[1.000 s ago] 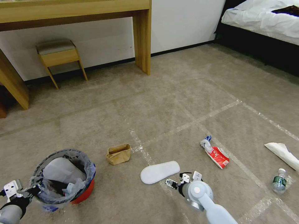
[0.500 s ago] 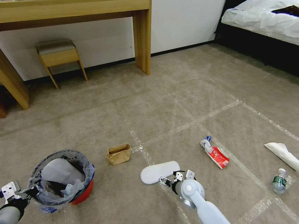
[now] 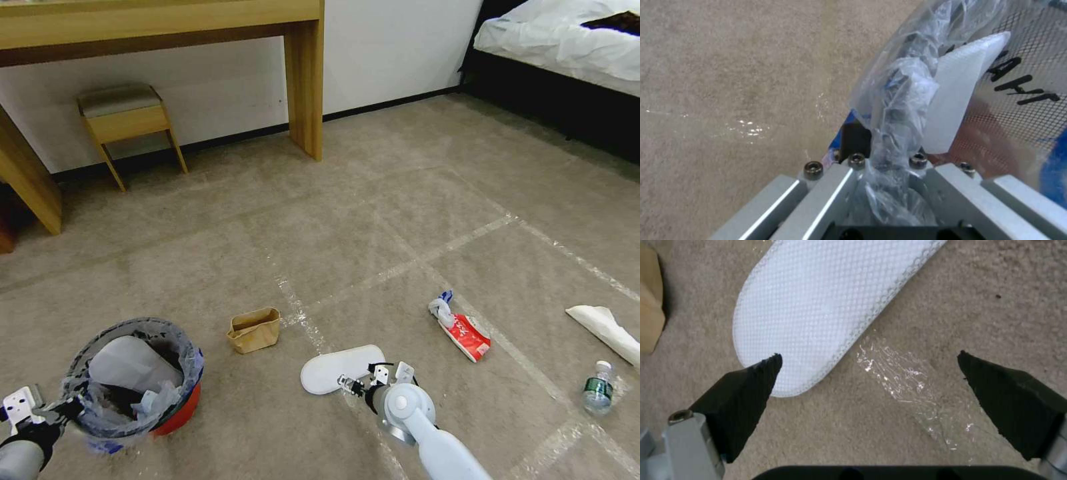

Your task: Pick up the trash bin and place the garbage on the floor into it.

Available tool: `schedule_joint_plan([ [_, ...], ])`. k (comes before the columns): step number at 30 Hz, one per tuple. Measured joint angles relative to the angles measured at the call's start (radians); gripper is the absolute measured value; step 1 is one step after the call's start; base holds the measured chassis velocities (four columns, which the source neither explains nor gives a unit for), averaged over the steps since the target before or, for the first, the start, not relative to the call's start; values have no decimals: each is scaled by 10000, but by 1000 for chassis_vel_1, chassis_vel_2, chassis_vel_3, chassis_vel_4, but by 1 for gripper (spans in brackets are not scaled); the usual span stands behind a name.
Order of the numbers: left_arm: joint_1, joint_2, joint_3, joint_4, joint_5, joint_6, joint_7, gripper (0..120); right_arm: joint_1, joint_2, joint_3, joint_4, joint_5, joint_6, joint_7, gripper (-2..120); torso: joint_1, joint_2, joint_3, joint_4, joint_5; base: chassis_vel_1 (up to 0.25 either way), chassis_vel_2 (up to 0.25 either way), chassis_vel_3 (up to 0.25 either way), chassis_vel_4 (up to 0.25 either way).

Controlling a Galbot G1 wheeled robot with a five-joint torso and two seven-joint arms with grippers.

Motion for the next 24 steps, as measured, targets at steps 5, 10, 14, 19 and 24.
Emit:
schedule_joint_plan([
  [5,73,43,-74,-41,-35,1,-1,1,25,27,3,-38,-17,37,-10,100,0,0,0,0,0,0,0,0,0],
  [10,137,-2,-80,-70,-33,0,-1,1,139,119,25,-141,-38,106,-133,100,0,0,0,0,0,0,0,0,0],
  [14,159,-31,-71,-77,-2,1,0,1,246,170,42,-170,-28,120,-187,100,0,0,0,1,0,0,0,0,0],
  [19,187,-27,-71,-128,-5,0,0,1,357,169,14,-249,-26,144,-263,100,0,0,0,0,0,0,0,0,0],
  [24,231,-27,-76,-147,-6,1,0,1,534,215,-29,-442,-23,171,-338,100,0,0,0,0,0,0,0,0,0],
])
